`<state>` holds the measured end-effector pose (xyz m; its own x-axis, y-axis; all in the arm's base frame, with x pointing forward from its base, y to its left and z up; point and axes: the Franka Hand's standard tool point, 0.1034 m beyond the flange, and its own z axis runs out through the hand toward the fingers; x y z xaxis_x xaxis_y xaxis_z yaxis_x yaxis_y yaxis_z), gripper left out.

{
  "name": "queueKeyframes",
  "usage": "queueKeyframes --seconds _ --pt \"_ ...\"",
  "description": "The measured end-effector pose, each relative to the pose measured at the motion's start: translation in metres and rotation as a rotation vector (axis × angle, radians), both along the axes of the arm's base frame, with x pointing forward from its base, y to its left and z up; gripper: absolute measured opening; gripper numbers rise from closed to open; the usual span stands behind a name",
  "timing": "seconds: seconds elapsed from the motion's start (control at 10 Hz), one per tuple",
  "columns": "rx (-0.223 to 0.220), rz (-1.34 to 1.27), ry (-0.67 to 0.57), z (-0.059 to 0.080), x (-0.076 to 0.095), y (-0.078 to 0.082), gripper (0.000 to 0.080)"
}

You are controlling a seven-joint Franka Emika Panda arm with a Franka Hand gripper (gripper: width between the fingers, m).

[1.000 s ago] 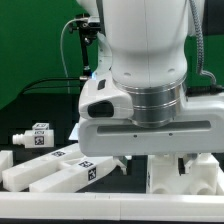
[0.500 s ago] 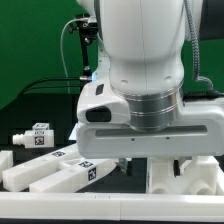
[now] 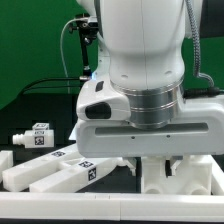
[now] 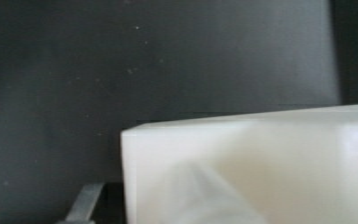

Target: Assemble chair

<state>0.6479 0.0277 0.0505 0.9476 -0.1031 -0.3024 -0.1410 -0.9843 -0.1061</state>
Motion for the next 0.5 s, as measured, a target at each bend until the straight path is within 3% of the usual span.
queueKeyframes --seconds 0.2,0.5 --pt "-0.011 0.019 -0.131 0.021 0.004 0.005 0.0328" --pt "-0.051 0.035 -0.338 0.041 -0.036 -0.009 0.0328"
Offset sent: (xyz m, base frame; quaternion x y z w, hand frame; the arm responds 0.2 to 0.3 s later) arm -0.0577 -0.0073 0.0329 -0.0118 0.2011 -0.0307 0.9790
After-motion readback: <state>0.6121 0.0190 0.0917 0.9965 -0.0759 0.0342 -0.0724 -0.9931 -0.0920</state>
